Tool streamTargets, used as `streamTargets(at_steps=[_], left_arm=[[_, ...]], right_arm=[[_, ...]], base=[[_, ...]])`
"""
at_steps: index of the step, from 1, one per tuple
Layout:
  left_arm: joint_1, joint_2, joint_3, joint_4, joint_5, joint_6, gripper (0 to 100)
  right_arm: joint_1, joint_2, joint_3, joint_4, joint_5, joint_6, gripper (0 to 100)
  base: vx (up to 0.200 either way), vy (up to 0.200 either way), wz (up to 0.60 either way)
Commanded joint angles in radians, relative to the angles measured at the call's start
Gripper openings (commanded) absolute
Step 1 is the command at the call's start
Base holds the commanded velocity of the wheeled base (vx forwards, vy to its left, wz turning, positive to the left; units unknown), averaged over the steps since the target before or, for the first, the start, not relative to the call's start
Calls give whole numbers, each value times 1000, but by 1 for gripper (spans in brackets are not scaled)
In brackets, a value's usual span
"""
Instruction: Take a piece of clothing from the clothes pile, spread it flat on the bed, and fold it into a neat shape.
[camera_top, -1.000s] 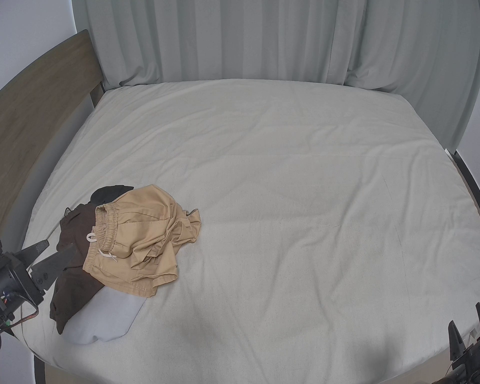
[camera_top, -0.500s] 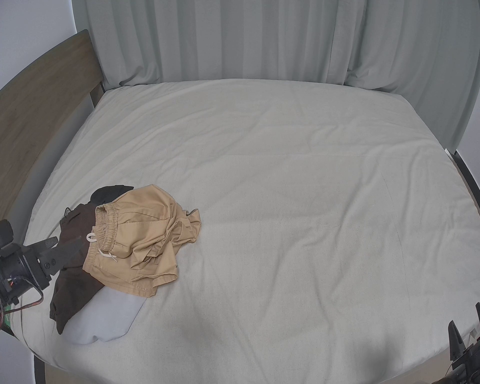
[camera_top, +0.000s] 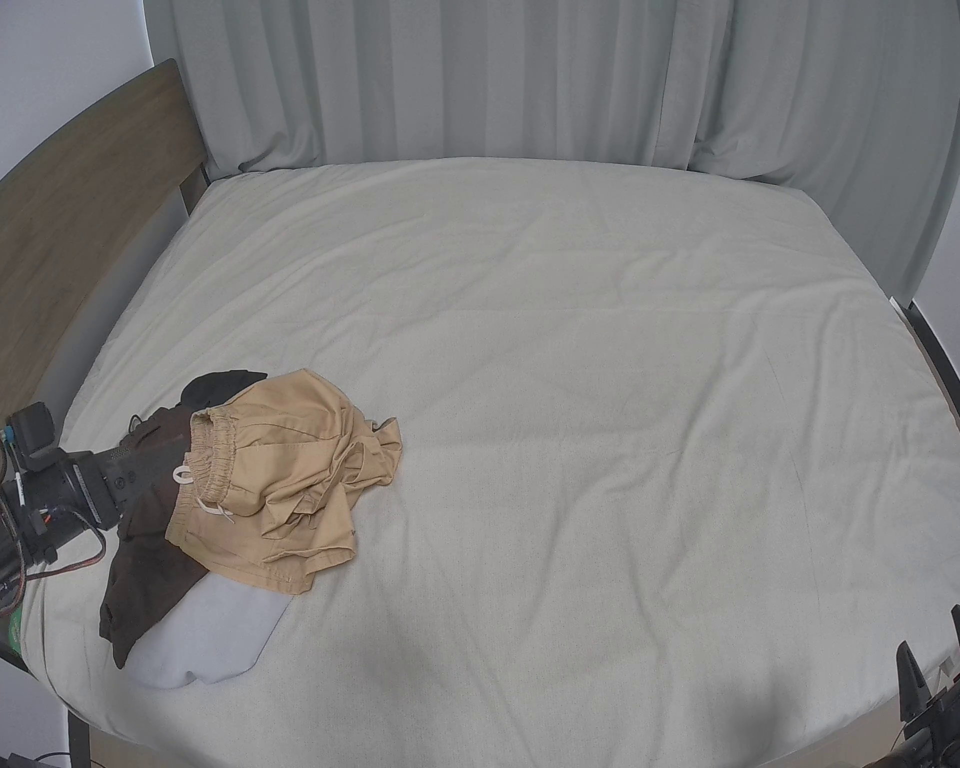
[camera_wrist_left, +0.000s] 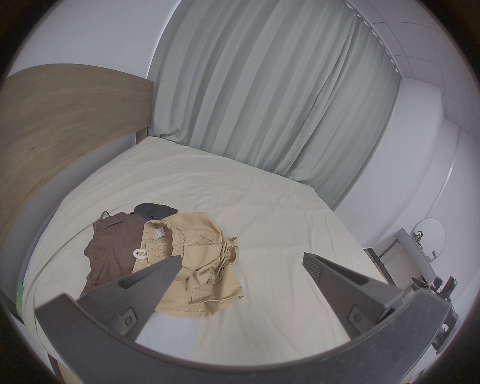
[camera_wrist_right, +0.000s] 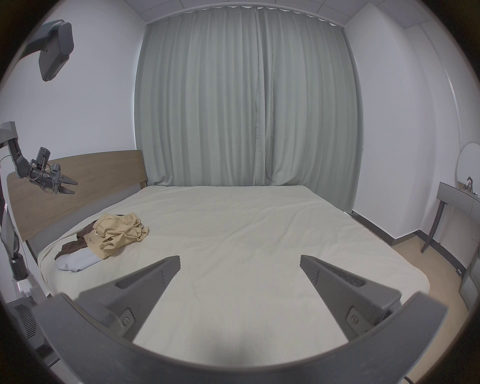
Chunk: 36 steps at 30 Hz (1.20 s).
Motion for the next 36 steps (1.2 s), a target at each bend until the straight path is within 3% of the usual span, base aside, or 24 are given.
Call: streamTargets(at_steps=[1,19,28,36], left_arm=[[12,82,-24,-9,0,1,100],[25,289,-52,-141,-19,-1,100],[100,423,-74,-240,-78,2,100],[109,547,-83,-350,-94,2,100]], right_arm=[[0,-16,18,0,0,-2,100],[0,-16,18,0,0,0,100],[0,-16,18,0,0,0,100],[0,-16,18,0,0,0,100]], base=[[0,0,0],[0,0,0],[0,0,0],[0,0,0]])
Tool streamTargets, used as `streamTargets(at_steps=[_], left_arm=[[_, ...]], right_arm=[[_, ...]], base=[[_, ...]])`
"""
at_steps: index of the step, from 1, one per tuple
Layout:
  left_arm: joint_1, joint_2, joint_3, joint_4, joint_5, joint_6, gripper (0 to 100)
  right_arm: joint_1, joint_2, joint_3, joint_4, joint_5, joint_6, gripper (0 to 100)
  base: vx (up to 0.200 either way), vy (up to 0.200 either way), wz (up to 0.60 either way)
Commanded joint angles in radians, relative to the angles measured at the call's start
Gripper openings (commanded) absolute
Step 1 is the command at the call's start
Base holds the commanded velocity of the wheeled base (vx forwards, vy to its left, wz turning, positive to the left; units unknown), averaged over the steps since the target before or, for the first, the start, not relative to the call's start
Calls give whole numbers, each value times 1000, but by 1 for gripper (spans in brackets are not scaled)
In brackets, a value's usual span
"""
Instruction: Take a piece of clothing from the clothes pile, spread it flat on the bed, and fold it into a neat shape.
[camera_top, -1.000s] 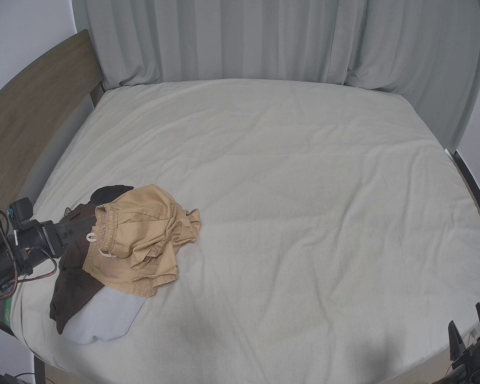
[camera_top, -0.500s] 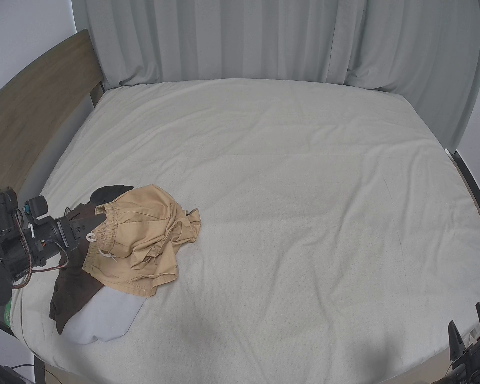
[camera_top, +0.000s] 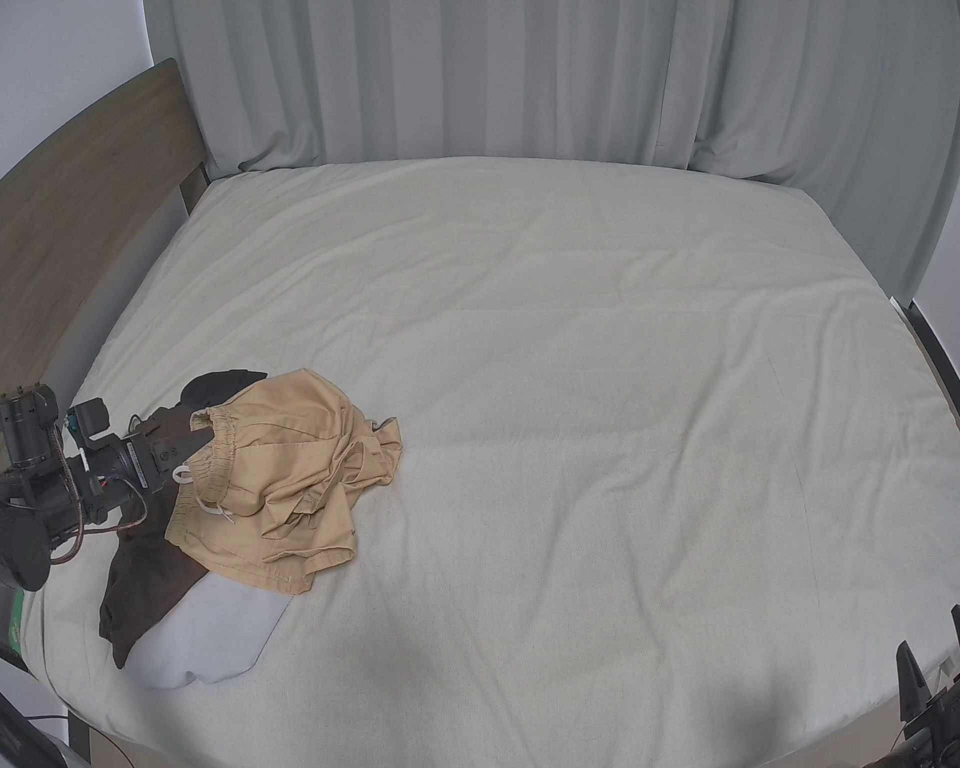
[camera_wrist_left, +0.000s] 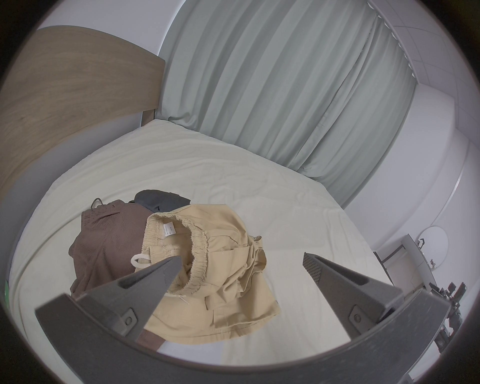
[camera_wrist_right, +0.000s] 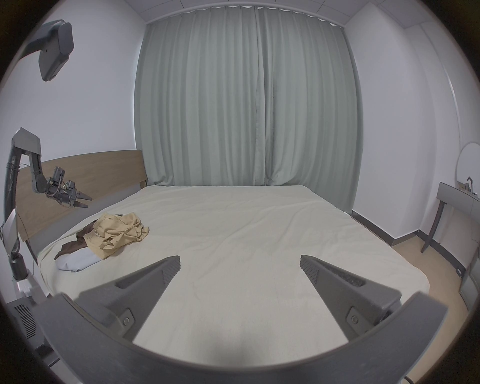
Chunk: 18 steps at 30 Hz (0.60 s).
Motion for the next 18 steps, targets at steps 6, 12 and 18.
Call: streamTargets(at_steps=[6,12,18], left_arm=[[4,164,-46,-80,2,-3,100],[1,201,-77,-80,0,-5,100],[-2,233,-106,-80,0,-6,100]], right_arm=[[1,-16,18,0,0,0,100],[1,-16,18,0,0,0,100],[1,-16,18,0,0,0,100]], base=[[0,0,0],[0,0,0],[0,0,0]])
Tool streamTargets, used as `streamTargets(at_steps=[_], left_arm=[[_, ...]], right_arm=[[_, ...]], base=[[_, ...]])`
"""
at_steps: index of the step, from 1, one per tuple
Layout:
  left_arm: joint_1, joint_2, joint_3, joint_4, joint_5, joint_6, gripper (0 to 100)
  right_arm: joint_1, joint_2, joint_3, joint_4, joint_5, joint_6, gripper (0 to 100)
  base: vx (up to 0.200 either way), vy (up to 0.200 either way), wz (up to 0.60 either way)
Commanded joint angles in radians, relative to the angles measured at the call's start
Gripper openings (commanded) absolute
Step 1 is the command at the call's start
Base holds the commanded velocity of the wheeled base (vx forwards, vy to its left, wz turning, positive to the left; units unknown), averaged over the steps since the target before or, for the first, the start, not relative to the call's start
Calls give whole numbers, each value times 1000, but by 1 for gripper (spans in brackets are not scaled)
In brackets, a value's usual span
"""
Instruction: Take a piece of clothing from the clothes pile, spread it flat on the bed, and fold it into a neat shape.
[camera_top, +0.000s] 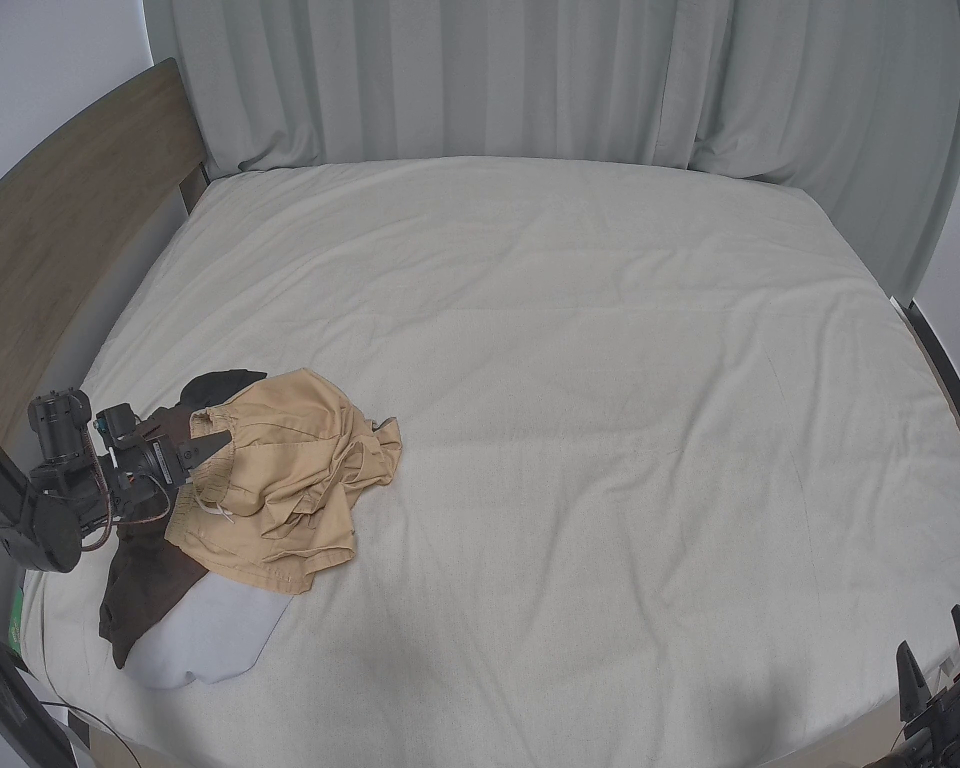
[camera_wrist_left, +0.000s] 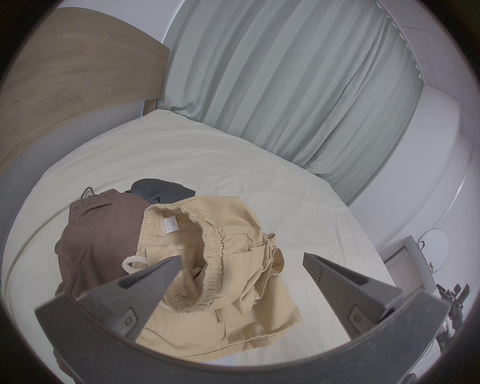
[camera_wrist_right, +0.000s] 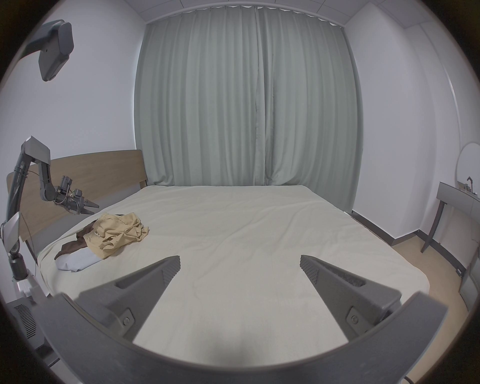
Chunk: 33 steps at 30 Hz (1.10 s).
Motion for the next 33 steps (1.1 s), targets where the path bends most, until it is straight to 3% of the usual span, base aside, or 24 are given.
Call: streamTargets(at_steps=[1,14,23,33], left_arm=[[-4,38,-18,0,0,-2,100],[-33,150,-91,-53,0,-8,100],[-89,166,-132,-69,9,-93,100],[-114,189,-140,-70,22,-86,100]], right_arm=[[1,-16,18,0,0,0,100],[1,-16,18,0,0,0,100],[1,-16,18,0,-2,0,100],[1,-16,18,0,-2,0,100]], base=[[0,0,0],[0,0,0],[0,0,0],[0,0,0]])
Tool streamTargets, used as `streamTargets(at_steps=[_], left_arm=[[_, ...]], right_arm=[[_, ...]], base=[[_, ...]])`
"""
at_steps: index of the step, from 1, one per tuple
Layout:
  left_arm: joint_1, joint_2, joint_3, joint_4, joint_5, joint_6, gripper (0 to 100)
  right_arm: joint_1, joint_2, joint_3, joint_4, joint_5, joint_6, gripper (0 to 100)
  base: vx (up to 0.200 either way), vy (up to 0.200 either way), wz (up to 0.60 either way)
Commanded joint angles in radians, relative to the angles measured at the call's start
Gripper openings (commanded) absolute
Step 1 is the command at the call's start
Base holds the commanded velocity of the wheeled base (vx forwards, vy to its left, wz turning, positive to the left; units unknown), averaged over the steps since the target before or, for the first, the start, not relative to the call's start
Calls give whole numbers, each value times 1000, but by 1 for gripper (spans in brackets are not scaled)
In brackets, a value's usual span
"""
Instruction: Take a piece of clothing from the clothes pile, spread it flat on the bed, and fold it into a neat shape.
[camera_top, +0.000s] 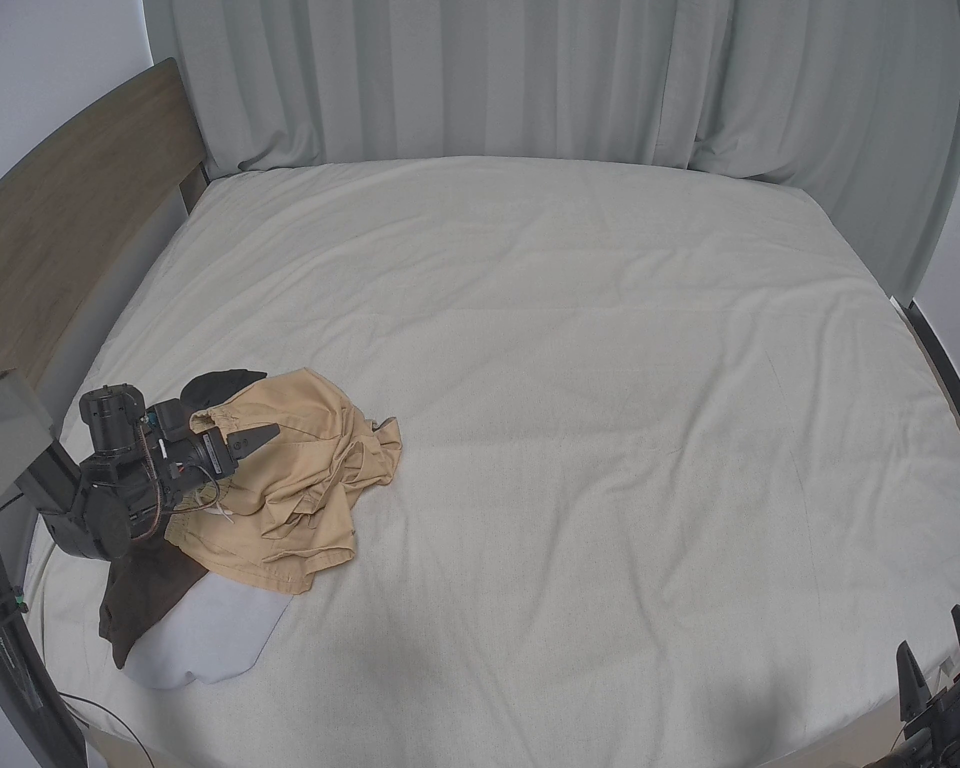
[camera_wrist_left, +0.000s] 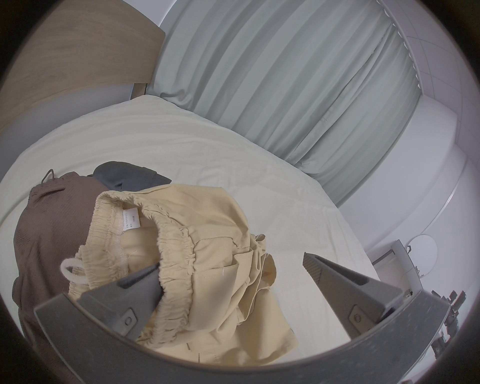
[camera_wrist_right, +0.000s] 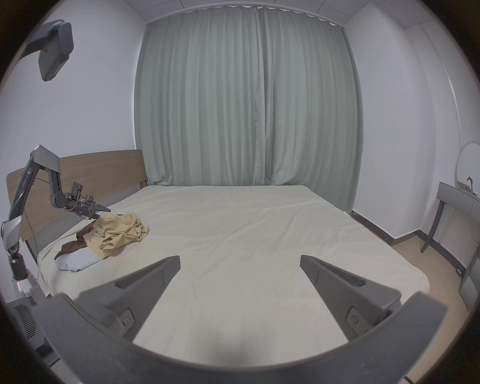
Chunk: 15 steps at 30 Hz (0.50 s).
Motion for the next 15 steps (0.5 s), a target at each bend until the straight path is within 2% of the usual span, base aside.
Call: streamTargets(at_steps=[1,15], left_arm=[[-8,9,-6,0,3,1,100],[-13,50,-51,-21,19,-4,100]], right_arm=[[0,-16,18,0,0,0,100],[0,-16,18,0,0,0,100]], base=[[0,0,0],[0,0,0]])
